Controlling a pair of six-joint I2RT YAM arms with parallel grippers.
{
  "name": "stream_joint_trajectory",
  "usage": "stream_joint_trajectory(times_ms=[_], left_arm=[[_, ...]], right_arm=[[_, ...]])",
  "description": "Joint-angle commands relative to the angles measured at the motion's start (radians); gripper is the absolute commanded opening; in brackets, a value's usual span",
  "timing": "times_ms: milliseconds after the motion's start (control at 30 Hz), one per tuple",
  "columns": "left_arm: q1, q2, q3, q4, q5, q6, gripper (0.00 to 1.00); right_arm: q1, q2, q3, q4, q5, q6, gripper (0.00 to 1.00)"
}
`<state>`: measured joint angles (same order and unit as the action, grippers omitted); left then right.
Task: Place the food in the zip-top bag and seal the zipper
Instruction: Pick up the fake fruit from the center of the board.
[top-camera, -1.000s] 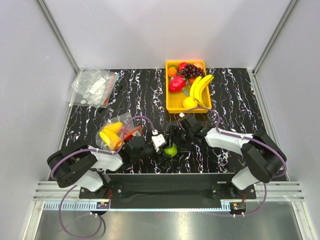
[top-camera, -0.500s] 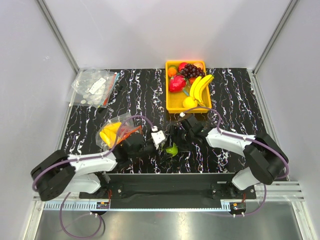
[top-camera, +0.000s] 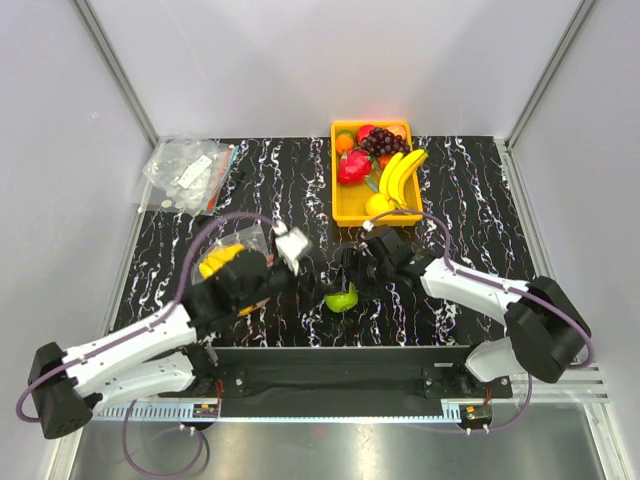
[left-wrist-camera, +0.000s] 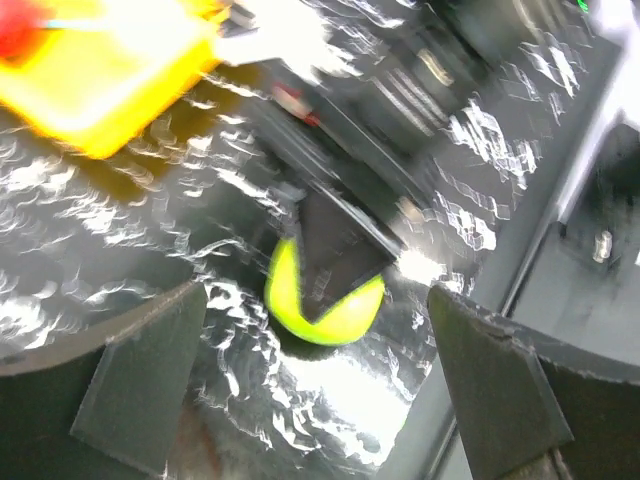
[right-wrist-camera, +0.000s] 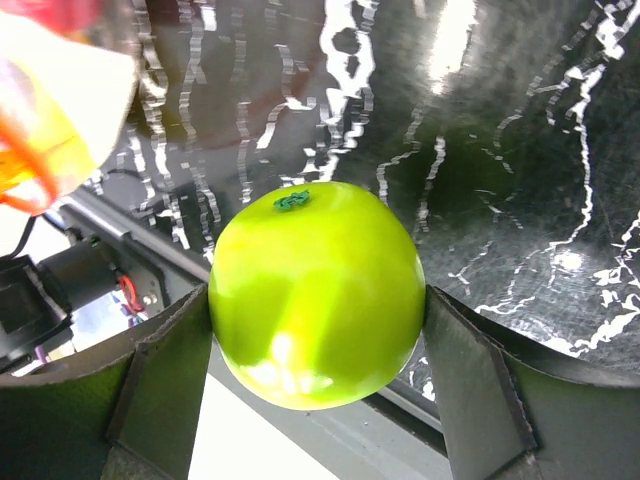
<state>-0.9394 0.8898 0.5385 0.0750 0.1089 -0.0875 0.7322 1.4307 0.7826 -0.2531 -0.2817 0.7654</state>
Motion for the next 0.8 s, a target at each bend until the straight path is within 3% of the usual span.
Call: stream_joint_trajectory(times_ms=[0,33,133,233,500,767], left_arm=[[-0.002,-0.034,0.325,-0.381,-0.308,-0.244,0.99],[-0.002,-0.02,0.397,-0.576,-0.368,-0.291,0.99],[-0.002,0.07,0.598,-0.885,-0.573,-0.38,0.99],[0.001,0.147,0.688,-1.073,-0.682,-0.449,0.99],[0.169,0.095,0.571,-1.075,-0.488,-0.431,0.96],[0.188,0.054,0.523,-1.144,-0.583,-0.4,0.88]], right_arm=[[0.021,-0.079,0.047,0.014,-0.024,-0.041,0.41],[0.03,-0.101,0.052,0.029,-0.028,-0.055,0.41],[0.082,-0.107,0.095,0.043,-0.036,-0.063,0.4],[0.16,-0.073,0.17,0.044,-0.03,-0.057,0.4],[0.211,0.011,0.27,0.119,0.009,0.035,0.41],[0.211,0.03,0.225,0.192,0.027,0.086,0.41]])
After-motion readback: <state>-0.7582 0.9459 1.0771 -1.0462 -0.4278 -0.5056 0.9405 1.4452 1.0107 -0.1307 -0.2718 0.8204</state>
